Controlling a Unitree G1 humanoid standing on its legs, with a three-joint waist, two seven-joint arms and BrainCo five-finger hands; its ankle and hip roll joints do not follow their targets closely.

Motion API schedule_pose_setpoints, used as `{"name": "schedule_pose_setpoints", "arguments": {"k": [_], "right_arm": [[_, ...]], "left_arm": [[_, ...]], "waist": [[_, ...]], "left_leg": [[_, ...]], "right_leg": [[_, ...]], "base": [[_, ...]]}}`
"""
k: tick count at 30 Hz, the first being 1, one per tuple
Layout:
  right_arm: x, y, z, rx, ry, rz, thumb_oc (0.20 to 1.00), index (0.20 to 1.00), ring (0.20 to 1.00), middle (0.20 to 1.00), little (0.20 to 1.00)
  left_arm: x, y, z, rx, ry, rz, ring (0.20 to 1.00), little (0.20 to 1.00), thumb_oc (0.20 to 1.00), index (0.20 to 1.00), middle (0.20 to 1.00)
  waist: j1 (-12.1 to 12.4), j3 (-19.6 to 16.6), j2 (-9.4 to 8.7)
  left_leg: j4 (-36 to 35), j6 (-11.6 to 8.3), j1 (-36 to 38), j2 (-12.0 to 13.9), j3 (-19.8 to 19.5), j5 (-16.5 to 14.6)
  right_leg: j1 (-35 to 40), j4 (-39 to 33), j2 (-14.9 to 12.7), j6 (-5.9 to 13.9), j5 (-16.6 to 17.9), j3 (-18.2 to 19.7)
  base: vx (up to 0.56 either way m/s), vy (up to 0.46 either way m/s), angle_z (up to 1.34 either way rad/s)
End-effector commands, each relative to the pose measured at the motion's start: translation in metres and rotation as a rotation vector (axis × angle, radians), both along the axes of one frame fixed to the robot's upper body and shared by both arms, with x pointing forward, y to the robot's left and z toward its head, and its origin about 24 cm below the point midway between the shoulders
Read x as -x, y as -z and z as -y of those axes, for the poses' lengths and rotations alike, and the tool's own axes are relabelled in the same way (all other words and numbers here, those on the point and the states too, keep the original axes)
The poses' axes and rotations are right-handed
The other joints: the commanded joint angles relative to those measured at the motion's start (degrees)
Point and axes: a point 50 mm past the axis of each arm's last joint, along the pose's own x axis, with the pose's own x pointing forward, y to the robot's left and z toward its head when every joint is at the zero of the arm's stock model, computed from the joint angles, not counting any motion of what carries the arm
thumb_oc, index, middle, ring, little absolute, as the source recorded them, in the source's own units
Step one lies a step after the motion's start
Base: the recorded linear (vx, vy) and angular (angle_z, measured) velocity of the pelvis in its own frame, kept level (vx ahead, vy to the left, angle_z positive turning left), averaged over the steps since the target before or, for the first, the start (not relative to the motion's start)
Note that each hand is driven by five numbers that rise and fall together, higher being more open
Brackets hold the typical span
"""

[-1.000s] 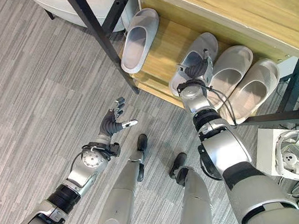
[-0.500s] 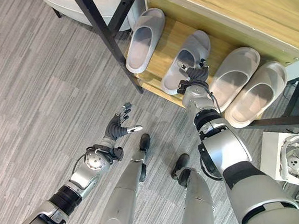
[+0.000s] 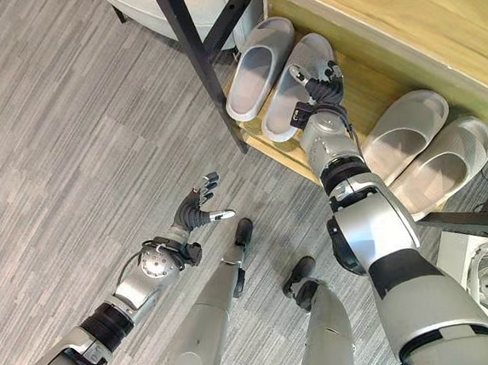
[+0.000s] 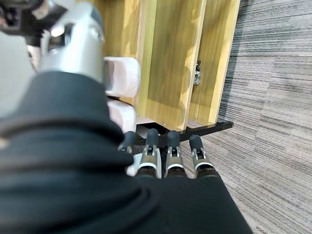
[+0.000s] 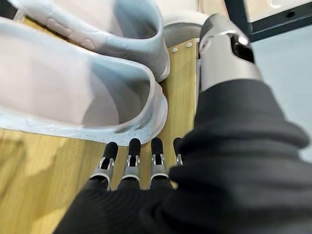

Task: Arrange the slippers neatly on the shoe rack.

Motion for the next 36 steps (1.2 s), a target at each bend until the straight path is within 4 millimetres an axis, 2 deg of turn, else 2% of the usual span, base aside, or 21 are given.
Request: {"name": "schedule_pose_setpoints", "arguments": {"k": [1, 4, 6, 7, 8, 9, 12, 13, 14, 17, 19, 21, 22, 24, 25, 27, 28, 31, 33, 35, 36], "right_arm": [[0.008, 0.014, -0.011, 0.099, -0.071, 0.057, 1.000, 1.000, 1.000, 1.000, 1.000], [0.019, 0.044, -0.019, 0.229, -0.144, 0.022, 1.000, 1.000, 1.000, 1.000, 1.000], [0.041, 0.082, -0.027, 0.358, -0.239, -0.013, 1.000, 1.000, 1.000, 1.000, 1.000], [0.068, 0.115, -0.037, 0.422, -0.360, -0.034, 1.000, 1.000, 1.000, 1.000, 1.000], [0.068, 0.115, -0.037, 0.422, -0.360, -0.035, 1.000, 1.000, 1.000, 1.000, 1.000], [0.093, 0.145, -0.037, 0.444, -0.450, -0.084, 1.000, 1.000, 1.000, 1.000, 1.000], [0.137, 0.187, -0.019, 0.448, -0.524, -0.195, 1.000, 1.000, 1.000, 1.000, 1.000], [0.137, 0.188, -0.019, 0.448, -0.525, -0.197, 1.000, 1.000, 1.000, 1.000, 1.000], [0.156, 0.203, -0.013, 0.409, -0.549, -0.249, 1.000, 1.000, 1.000, 1.000, 1.000], [0.187, 0.223, 0.000, 0.344, -0.574, -0.325, 1.000, 1.000, 1.000, 1.000, 1.000], [0.194, 0.228, 0.002, 0.326, -0.581, -0.346, 1.000, 1.000, 1.000, 1.000, 1.000], [0.210, 0.242, 0.014, 0.326, -0.573, -0.424, 1.000, 1.000, 1.000, 1.000, 1.000], [0.210, 0.242, 0.014, 0.325, -0.571, -0.423, 1.000, 1.000, 1.000, 1.000, 1.000], [0.209, 0.245, 0.017, 0.334, -0.561, -0.443, 1.000, 1.000, 1.000, 1.000, 1.000], [0.206, 0.249, 0.019, 0.343, -0.553, -0.464, 1.000, 1.000, 1.000, 1.000, 1.000], [0.204, 0.255, 0.015, 0.317, -0.559, -0.491, 1.000, 1.000, 1.000, 1.000, 1.000], [0.205, 0.254, 0.013, 0.307, -0.563, -0.482, 1.000, 1.000, 1.000, 1.000, 1.000], [0.207, 0.254, 0.011, 0.293, -0.567, -0.478, 1.000, 1.000, 1.000, 1.000, 1.000], [0.209, 0.256, 0.009, 0.287, -0.567, -0.482, 1.000, 1.000, 1.000, 1.000, 1.000], [0.210, 0.257, 0.005, 0.277, -0.575, -0.483, 1.000, 1.000, 1.000, 1.000, 1.000], [0.210, 0.257, 0.004, 0.277, -0.575, -0.482, 1.000, 1.000, 1.000, 1.000, 1.000]], "left_arm": [[0.002, -0.006, -0.005, -0.011, -0.006, 0.059, 1.000, 1.000, 1.000, 1.000, 1.000], [0.004, -0.003, -0.014, -0.014, -0.034, 0.050, 1.000, 1.000, 1.000, 1.000, 1.000], [0.007, 0.006, -0.022, -0.003, -0.064, 0.016, 1.000, 1.000, 1.000, 1.000, 1.000], [0.012, 0.015, -0.030, -0.003, -0.084, -0.014, 1.000, 1.000, 1.000, 1.000, 1.000], [0.012, 0.015, -0.030, -0.003, -0.084, -0.014, 1.000, 1.000, 1.000, 1.000, 1.000], [0.020, 0.026, -0.038, -0.020, -0.088, -0.052, 1.000, 1.000, 1.000, 1.000, 1.000], [0.035, 0.044, -0.059, -0.107, -0.109, -0.107, 1.000, 1.000, 1.000, 1.000, 1.000], [0.035, 0.045, -0.059, -0.107, -0.109, -0.109, 1.000, 1.000, 1.000, 1.000, 1.000], [0.042, 0.053, -0.064, -0.152, -0.101, -0.140, 1.000, 1.000, 1.000, 1.000, 1.000], [0.051, 0.058, -0.063, -0.253, -0.010, -0.149, 1.000, 1.000, 1.000, 1.000, 1.000], [0.052, 0.059, -0.061, -0.288, 0.026, -0.145, 1.000, 1.000, 1.000, 1.000, 1.000], [0.048, 0.035, -0.032, -0.524, 0.299, 0.009, 1.000, 1.000, 1.000, 1.000, 1.000], [0.048, 0.035, -0.032, -0.525, 0.301, 0.009, 1.000, 1.000, 1.000, 1.000, 1.000], [0.047, 0.013, -0.014, -0.544, 0.431, 0.104, 1.000, 1.000, 1.000, 1.000, 1.000], [0.051, -0.020, 0.012, -0.507, 0.618, 0.210, 1.000, 1.000, 1.000, 1.000, 1.000], [0.055, -0.074, 0.040, -0.185, 0.796, 0.257, 1.000, 1.000, 1.000, 1.000, 1.000], [0.050, -0.093, 0.044, 0.003, 0.770, 0.282, 1.000, 1.000, 1.000, 1.000, 1.000], [0.035, -0.115, 0.041, 0.244, 0.644, 0.334, 1.000, 1.000, 1.000, 1.000, 1.000], [0.028, -0.128, 0.036, 0.293, 0.550, 0.407, 1.000, 1.000, 1.000, 1.000, 1.000], [0.016, -0.154, 0.020, 0.273, 0.370, 0.566, 1.000, 1.000, 1.000, 1.000, 1.000], [0.016, -0.154, 0.020, 0.272, 0.369, 0.568, 1.000, 1.000, 1.000, 1.000, 1.000]], "waist": [[-1.0, 0.3, -1.82], [-2.5, -0.2, -2.64], [-4.4, -1.4, -3.43], [-6.0, -2.8, -4.13], [-6.0, -2.8, -4.12], [-7.4, -4.8, -4.69], [-10.0, -8.3, -5.68], [-10.0, -8.3, -5.67], [-11.3, -9.6, -5.78], [-13.2, -11.3, -5.53], [-13.7, -11.7, -5.44], [-16.1, -13.3, -4.88], [-15.9, -13.3, -4.91], [-16.5, -13.7, -4.60], [-16.9, -14.2, -4.24], [-17.5, -15.5, -4.06], [-17.8, -15.8, -4.23], [-18.0, -16.3, -4.38], [-18.1, -16.4, -4.48], [-18.0, -16.5, -4.66], [-18.0, -16.5, -4.66]], "left_leg": [[4.6, 0.50, 3.9, 1.8, 2.7, -12.3], [2.9, 0.31, 6.2, 2.3, 3.3, -11.8], [-0.2, 0.07, 9.8, 2.8, 4.2, -10.8], [-2.6, -0.21, 12.8, 3.5, 4.9, -10.1], [-2.6, -0.21, 12.8, 3.5, 4.9, -10.1], [-5.3, -0.40, 16.1, 4.3, 5.7, -9.2], [-9.1, -0.77, 22.3, 5.1, 7.6, -8.6], [-9.3, -0.77, 22.5, 5.1, 7.6, -8.5], [-10.8, -0.92, 24.8, 5.2, 8.5, -8.4], [-12.3, -1.09, 28.3, 5.4, 10.0, -8.6], [-12.7, -1.12, 29.1, 5.4, 10.4, -8.7], [-14.0, -1.11, 31.8, 5.3, 12.1, -9.3], [-14.0, -1.11, 31.9, 5.3, 12.2, -9.3], [-14.3, -1.07, 32.4, 5.3, 12.7, -9.4], [-14.8, -1.04, 32.8, 5.3, 13.2, -9.3], [-15.8, -1.04, 33.1, 5.2, 13.7, -9.0], [-16.1, -1.03, 33.3, 5.1, 13.8, -8.8], [-16.4, -0.99, 33.4, 4.9, 13.7, -8.7], [-16.3, -0.99, 33.4, 4.9, 13.7, -8.8], [-16.2, -1.05, 33.3, 4.8, 13.6, -9.0], [-16.2, -1.05, 33.4, 4.8, 13.6, -9.0]], "right_leg": [[8.5, -11.7, -0.3, 8.04, 3.9, 4.5], [10.2, -14.0, 0.0, 8.02, 5.1, 5.1], [13.1, -17.4, 0.4, 8.16, 6.6, 5.5], [15.9, -20.3, 0.8, 8.38, 7.7, 5.7], [15.9, -20.3, 0.8, 8.38, 7.7, 5.7], [18.7, -23.6, 1.2, 8.80, 8.9, 5.8], [23.8, -28.5, 1.8, 9.55, 10.4, 6.5], [24.0, -28.7, 1.9, 9.56, 10.4, 6.5], [25.9, -30.4, 2.0, 9.84, 10.9, 6.9], [27.9, -31.6, 2.2, 10.14, 11.1, 7.9], [28.2, -31.6, 2.2, 10.13, 11.0, 8.2], [28.9, -31.7, 2.4, 10.43, 10.9, 9.9], [29.0, -31.7, 2.4, 10.44, 10.9, 10.0], [28.9, -31.9, 2.6, 10.57, 11.0, 10.5], [28.9, -32.1, 2.7, 10.78, 11.1, 10.9], [28.6, -32.6, 2.8, 10.97, 11.6, 11.3], [28.5, -32.6, 2.8, 10.89, 11.6, 11.5], [28.5, -32.7, 2.8, 10.64, 11.7, 11.7], [28.6, -32.7, 2.8, 10.51, 11.7, 11.8], [28.5, -32.7, 2.7, 10.38, 11.7, 11.9], [28.6, -32.7, 2.7, 10.38, 11.6, 11.9]], "base": [[-0.04, -0.036, -0.19], [-0.04, -0.040, -0.31], [0.00, -0.065, -0.30], [0.02, -0.054, -0.44], [0.08, -0.062, -0.40], [0.09, -0.037, -0.34], [0.10, -0.027, -0.29], [0.10, -0.008, -0.34], [0.07, 0.006, -0.34], [0.08, 0.020, -0.27], [0.06, 0.024, -0.37], [0.06, 0.038, -0.12], [0.01, 0.014, -0.22], [0.01, 0.013, -0.48], [0.01, 0.010, -0.35], [0.02, -0.018, -0.09], [0.03, -0.037, -0.05], [0.02, -0.018, -0.02], [0.01, -0.016, 0.00], [0.03, -0.032, 0.03], [0.03, -0.014, 0.06]]}}
